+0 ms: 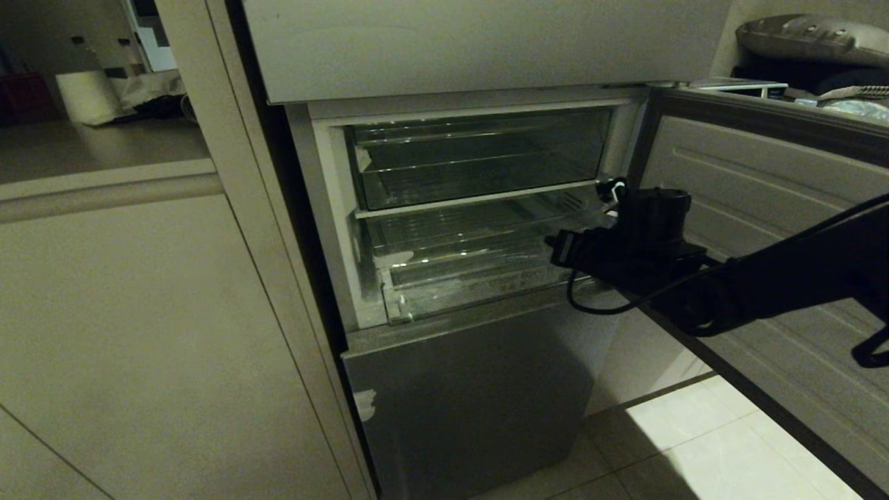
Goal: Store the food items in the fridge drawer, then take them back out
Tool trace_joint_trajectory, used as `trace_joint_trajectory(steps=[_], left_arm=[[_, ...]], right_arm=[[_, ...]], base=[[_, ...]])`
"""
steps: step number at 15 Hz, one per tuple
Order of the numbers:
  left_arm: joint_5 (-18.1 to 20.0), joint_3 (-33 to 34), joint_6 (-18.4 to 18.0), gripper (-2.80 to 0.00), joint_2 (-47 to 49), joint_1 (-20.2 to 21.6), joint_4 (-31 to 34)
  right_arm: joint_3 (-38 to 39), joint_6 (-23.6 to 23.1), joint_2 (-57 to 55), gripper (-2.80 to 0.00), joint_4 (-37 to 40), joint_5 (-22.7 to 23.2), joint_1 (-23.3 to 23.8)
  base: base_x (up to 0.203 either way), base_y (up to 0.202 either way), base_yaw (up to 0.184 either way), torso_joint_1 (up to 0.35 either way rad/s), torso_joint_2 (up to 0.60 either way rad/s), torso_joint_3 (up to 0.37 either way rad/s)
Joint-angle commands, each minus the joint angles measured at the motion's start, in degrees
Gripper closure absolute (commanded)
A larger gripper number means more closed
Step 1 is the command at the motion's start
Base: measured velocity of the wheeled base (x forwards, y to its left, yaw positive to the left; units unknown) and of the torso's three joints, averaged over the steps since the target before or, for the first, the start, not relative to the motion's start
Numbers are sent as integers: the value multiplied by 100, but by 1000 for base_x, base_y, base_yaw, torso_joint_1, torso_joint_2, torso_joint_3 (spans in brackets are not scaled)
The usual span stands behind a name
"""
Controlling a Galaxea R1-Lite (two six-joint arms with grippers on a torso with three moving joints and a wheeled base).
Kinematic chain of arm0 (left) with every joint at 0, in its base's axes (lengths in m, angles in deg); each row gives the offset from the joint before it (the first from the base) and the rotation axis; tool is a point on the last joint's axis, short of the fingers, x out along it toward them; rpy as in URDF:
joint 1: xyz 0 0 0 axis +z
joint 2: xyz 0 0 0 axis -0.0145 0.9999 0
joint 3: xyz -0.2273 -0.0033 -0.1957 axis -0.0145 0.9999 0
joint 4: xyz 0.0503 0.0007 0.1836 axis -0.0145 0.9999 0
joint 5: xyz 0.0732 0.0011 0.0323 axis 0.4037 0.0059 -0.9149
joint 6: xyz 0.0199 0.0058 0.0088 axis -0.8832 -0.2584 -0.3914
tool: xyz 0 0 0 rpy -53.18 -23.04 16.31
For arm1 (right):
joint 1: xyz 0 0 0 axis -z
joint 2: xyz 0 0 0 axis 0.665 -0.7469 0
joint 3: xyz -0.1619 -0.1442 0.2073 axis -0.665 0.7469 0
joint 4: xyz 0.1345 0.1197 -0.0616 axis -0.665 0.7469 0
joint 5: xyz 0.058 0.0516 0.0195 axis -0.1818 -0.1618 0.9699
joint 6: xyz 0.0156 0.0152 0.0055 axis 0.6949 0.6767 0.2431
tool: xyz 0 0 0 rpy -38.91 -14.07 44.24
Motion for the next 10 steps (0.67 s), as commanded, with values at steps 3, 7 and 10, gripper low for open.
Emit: trace_joint_trajectory(steps=[3,7,10], left_arm=[[-2,-1,-2,0,8,-3,1],[-2,-1,-2,0,8,-4,1],[-2,-1,-2,0,8,3,1]], right_arm=[[-949,179,-829,0,-195,-445,-212],[-1453,240,-1172,0,-201,-824,-337],[-1354,246,-1100,0,-192,-914,-359]], base=[[0,0,0,0,0,0],[0,0,0,0,0,0],[0,0,0,0,0,0]])
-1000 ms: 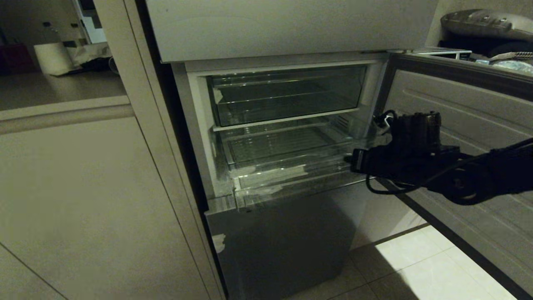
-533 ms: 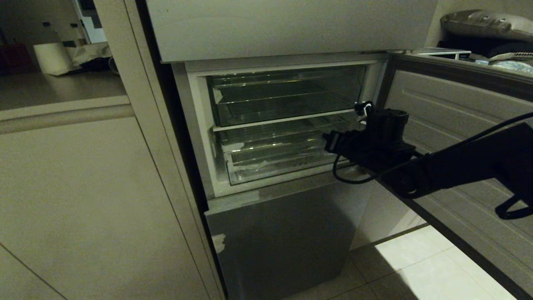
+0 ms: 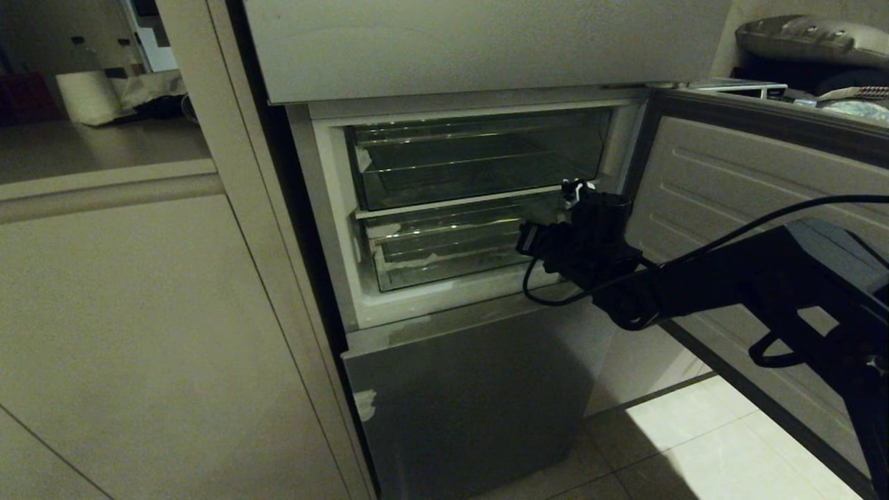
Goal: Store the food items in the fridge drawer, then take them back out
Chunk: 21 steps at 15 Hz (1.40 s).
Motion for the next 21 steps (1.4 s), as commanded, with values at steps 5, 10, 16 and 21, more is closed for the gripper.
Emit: trace_joint_trajectory(steps=[5,10,16,21], left_arm=[[-1,-1,-2,0,8,-4,1],[-1,-1,-2,0,8,-4,1],[-1,-1,-2,0,8,-4,1],[-1,-1,-2,0,8,4,1]], right_arm=[[1664,-38,2169,0,219,-89,-122],[4942,-878,5797,0,709,-17,-575],[7158,-1910,10338,0,2383,294,-175],[8816,-2514,11648,0,3390,129,1006]], base=[[0,0,0,0,0,0],[0,0,0,0,0,0],[0,0,0,0,0,0],[0,0,0,0,0,0]])
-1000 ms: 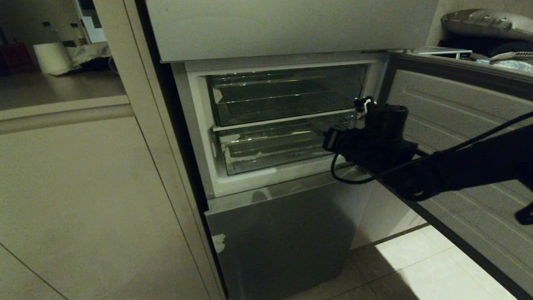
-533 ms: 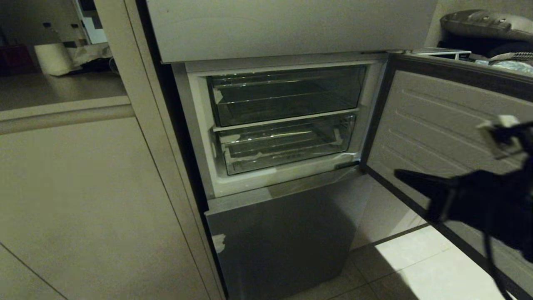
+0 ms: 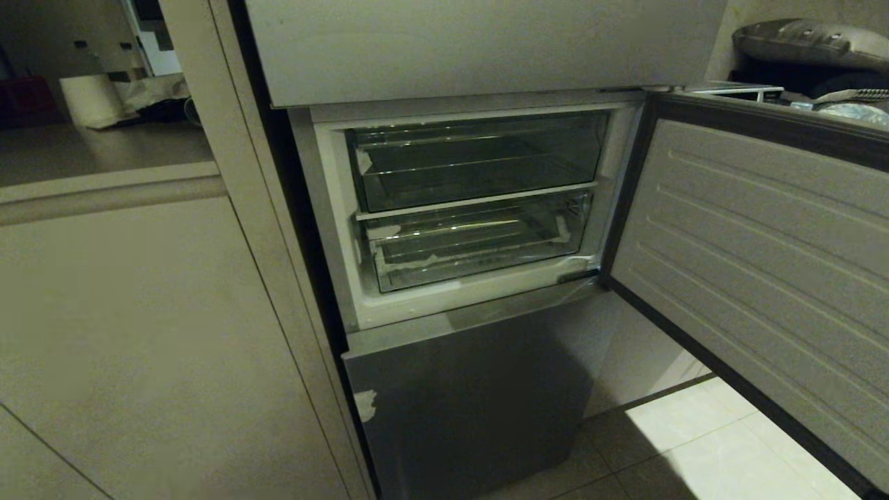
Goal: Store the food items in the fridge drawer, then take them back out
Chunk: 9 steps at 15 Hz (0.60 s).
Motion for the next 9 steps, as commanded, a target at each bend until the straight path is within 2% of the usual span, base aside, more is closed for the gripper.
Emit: trace_joint_trajectory(steps=[1,4,6,9], left_arm=[[-1,-1,1,0,8,-2,1],[-1,-1,15,0,8,7,1],[-1,-1,24,0,8,-1,1],[3,-1,30,0,8,-2,1]], right_arm=[[651,-313,579,0,-168,-310,495],[653,-360,587,0,-21,-130,673],[659,-441,592,0,139,10,1084],[641,-553,1501,0,447,261,1448]], base=[[0,0,0,0,0,0],[0,0,0,0,0,0],[0,0,0,0,0,0],[0,0,0,0,0,0]])
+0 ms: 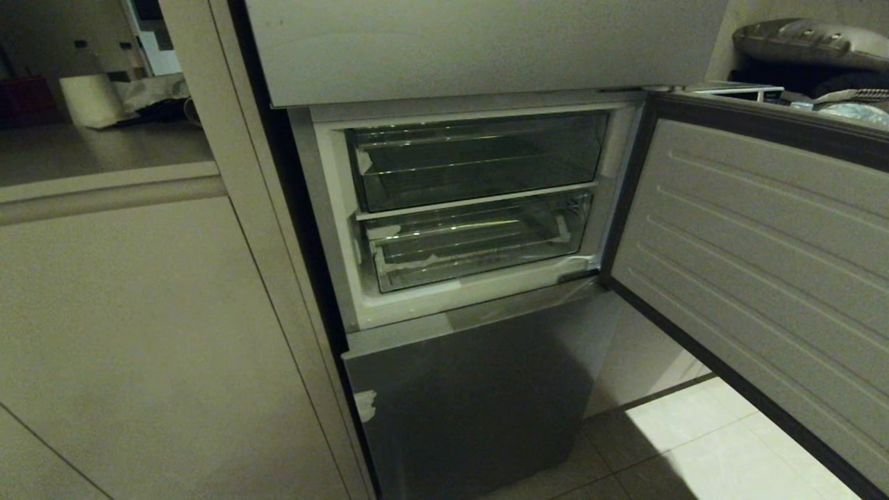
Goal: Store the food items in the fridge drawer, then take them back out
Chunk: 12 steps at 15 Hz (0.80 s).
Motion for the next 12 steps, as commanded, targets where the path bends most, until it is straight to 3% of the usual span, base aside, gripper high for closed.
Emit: trace_joint_trajectory(steps=[1,3,8,12], left_arm=[[0,-1,-1,0,8,6,-1],[-3,-1,36,0,7,4,1],[-30,-1,41,0,8,3,1],[-30,-1,32,0,8,0,1]], right_arm=[[168,-26,991,0,49,58,175],[174,19,1285,0,61,32,225],[176,827,1245,0,35,-259,242],[176,860,1245,0,32,-282,238]], base=[[0,0,0,0,0,0],[0,0,0,0,0,0],[0,0,0,0,0,0],[0,0,0,0,0,0]])
